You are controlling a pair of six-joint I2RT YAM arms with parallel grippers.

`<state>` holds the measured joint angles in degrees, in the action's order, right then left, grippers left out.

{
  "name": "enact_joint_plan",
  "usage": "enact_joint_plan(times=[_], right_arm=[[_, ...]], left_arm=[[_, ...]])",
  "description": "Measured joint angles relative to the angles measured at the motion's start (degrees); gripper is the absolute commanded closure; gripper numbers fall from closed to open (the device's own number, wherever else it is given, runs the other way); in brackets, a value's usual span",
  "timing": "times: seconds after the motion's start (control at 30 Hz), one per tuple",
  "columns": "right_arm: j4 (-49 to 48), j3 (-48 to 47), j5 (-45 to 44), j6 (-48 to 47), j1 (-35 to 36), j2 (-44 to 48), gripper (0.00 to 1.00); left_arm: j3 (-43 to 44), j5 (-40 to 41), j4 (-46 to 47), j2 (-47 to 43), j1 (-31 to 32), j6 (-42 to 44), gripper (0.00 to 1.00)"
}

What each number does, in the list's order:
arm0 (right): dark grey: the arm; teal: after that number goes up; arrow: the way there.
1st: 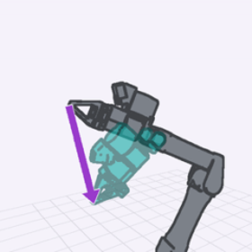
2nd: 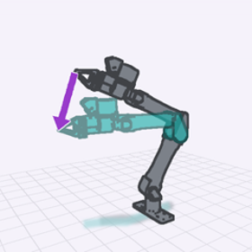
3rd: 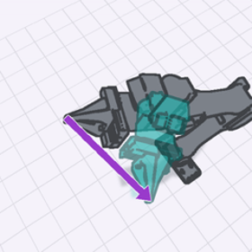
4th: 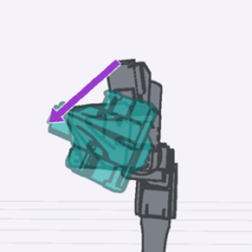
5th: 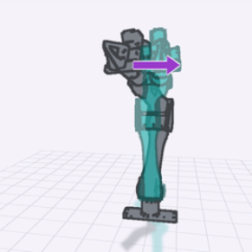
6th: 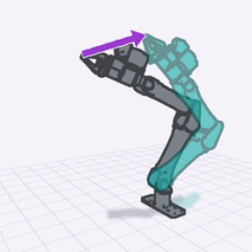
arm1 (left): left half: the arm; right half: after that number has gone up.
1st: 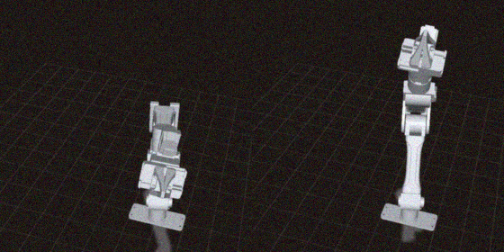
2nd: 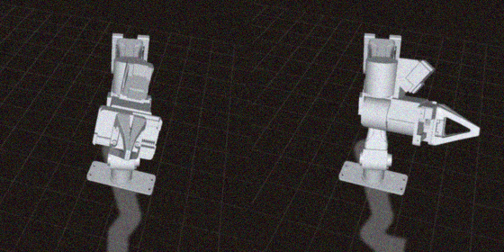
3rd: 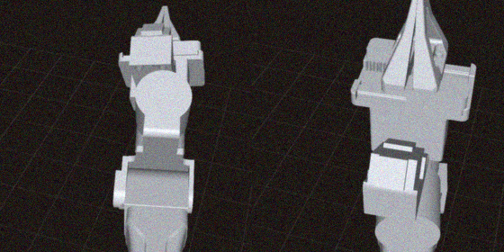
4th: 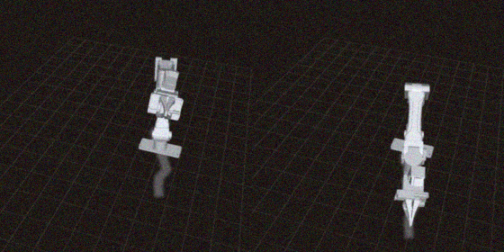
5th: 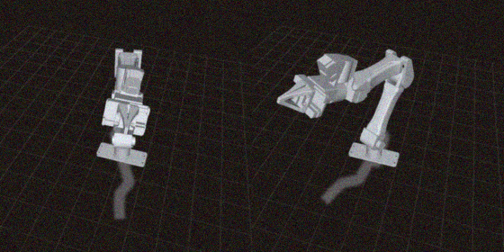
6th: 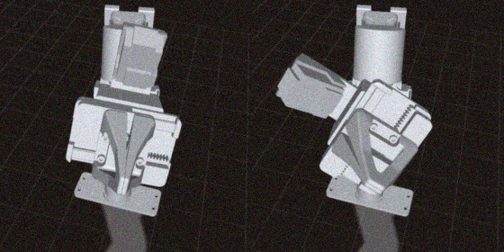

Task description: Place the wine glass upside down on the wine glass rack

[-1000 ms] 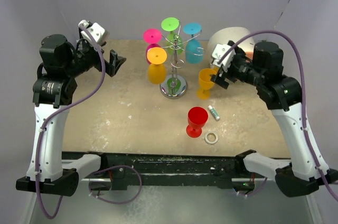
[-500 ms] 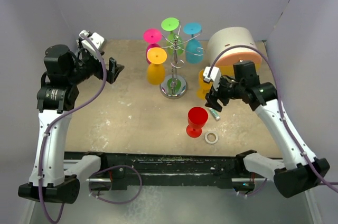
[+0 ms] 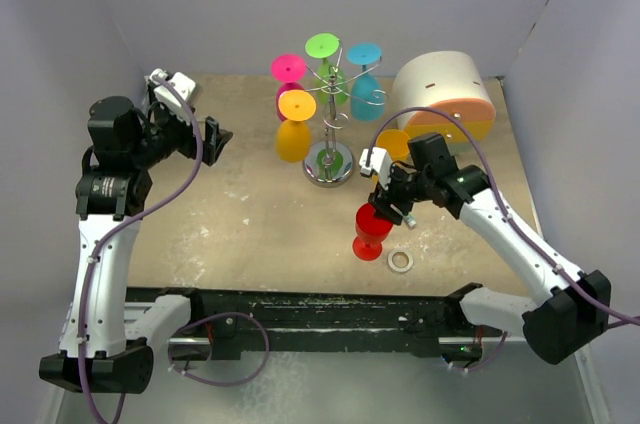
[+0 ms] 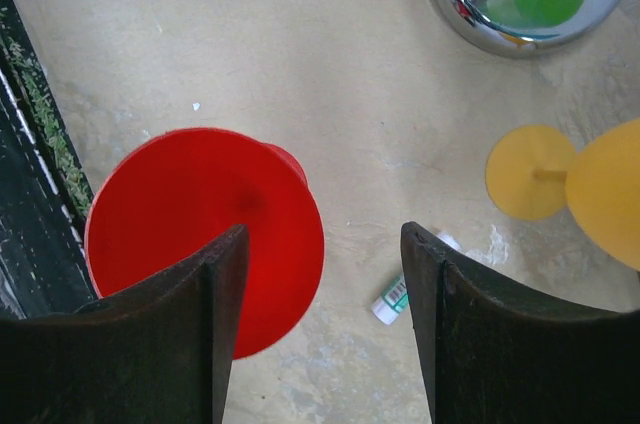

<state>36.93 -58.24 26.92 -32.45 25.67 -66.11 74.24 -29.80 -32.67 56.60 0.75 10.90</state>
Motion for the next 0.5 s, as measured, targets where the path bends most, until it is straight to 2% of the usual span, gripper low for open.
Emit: enact_joint_plan(times=[0.17,0.5], right_arm=[[-2.36,0.26,-2.25,0.9,1.66,-1.68,0.5],[-2.58,0.26,-2.56,0.57,1.7,-2.03,0.68]], left_arm=[[-0.11,0.0,0.9,-0.33,-0.02,-0.79,0.01],[-1.09,0.0,1.75,-1.01,-0.15,-0.83,0.01]])
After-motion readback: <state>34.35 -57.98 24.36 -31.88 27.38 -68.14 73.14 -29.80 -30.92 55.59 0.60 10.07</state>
